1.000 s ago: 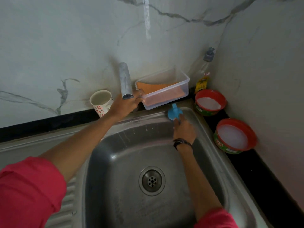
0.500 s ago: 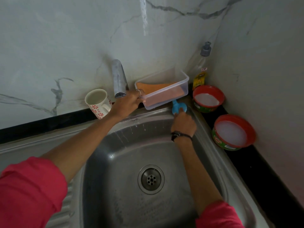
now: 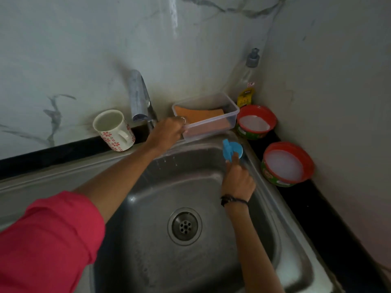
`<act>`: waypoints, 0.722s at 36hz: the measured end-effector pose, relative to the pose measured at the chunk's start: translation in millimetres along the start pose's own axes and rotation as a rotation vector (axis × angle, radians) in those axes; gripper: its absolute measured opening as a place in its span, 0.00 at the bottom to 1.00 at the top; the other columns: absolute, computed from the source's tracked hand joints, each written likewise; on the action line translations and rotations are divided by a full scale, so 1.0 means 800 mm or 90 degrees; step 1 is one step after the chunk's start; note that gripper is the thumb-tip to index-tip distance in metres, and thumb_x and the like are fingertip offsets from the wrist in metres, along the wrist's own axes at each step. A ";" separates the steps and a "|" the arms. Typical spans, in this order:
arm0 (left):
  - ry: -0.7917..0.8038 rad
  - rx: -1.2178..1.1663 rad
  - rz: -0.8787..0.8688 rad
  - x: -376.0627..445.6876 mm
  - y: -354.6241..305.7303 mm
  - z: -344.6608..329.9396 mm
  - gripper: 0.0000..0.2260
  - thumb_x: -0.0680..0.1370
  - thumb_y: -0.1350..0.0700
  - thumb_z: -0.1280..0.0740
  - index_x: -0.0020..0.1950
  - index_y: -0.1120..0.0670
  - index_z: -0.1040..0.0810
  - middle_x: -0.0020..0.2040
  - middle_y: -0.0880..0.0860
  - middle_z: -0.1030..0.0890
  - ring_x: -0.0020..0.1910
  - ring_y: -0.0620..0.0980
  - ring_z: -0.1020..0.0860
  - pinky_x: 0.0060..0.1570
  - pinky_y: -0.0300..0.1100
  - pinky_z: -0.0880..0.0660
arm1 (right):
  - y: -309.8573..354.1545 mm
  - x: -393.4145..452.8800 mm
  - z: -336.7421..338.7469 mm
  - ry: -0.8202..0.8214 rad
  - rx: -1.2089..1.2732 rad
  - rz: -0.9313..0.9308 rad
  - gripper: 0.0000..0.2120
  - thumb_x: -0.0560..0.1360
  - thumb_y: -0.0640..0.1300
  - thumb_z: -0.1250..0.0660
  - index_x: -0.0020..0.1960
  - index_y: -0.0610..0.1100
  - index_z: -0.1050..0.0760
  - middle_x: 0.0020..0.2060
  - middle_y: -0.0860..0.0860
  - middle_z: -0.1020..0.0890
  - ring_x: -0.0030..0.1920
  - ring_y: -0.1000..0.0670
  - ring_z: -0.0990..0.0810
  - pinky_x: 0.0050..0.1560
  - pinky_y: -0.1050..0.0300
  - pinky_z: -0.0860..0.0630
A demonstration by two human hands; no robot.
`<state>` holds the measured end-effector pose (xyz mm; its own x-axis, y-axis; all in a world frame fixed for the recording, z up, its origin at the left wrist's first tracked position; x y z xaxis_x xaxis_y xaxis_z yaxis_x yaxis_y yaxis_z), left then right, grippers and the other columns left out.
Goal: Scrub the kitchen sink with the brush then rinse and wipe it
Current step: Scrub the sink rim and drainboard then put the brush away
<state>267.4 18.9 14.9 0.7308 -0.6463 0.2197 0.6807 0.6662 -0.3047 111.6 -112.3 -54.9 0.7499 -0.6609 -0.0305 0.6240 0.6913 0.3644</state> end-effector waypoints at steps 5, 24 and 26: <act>0.058 0.086 0.014 0.000 -0.007 -0.013 0.03 0.75 0.66 0.37 0.43 0.61 0.27 0.43 0.63 0.21 0.44 0.62 0.21 0.38 0.48 0.31 | 0.012 0.034 0.012 0.017 -0.001 0.004 0.22 0.82 0.48 0.49 0.75 0.45 0.45 0.55 0.43 0.20 0.53 0.43 0.21 0.45 0.51 0.26; -0.014 0.049 0.074 -0.046 -0.047 -0.025 0.30 0.75 0.66 0.37 0.75 0.58 0.44 0.77 0.57 0.46 0.74 0.56 0.43 0.72 0.48 0.46 | -0.014 0.003 0.020 -0.007 -0.063 0.034 0.22 0.81 0.48 0.47 0.74 0.45 0.42 0.52 0.42 0.19 0.50 0.41 0.19 0.42 0.53 0.26; 0.043 -0.049 0.141 -0.080 -0.056 -0.045 0.30 0.76 0.62 0.35 0.76 0.55 0.44 0.77 0.56 0.48 0.75 0.55 0.43 0.72 0.48 0.43 | -0.033 -0.020 0.019 0.002 -0.071 0.029 0.22 0.81 0.49 0.48 0.74 0.46 0.43 0.51 0.41 0.19 0.49 0.41 0.19 0.42 0.52 0.26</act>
<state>188.0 17.1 -19.0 0.8548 -0.5129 0.0787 0.4970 0.7657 -0.4083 80.1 -124.2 -49.6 0.7788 -0.6270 -0.0198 0.6095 0.7489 0.2601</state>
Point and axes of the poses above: each hand's wrist, its own x-axis towards the middle knuckle, its own z-axis out of the back of the hand, y = z × x, the point moved 9 cm from there along x, towards the middle knuckle
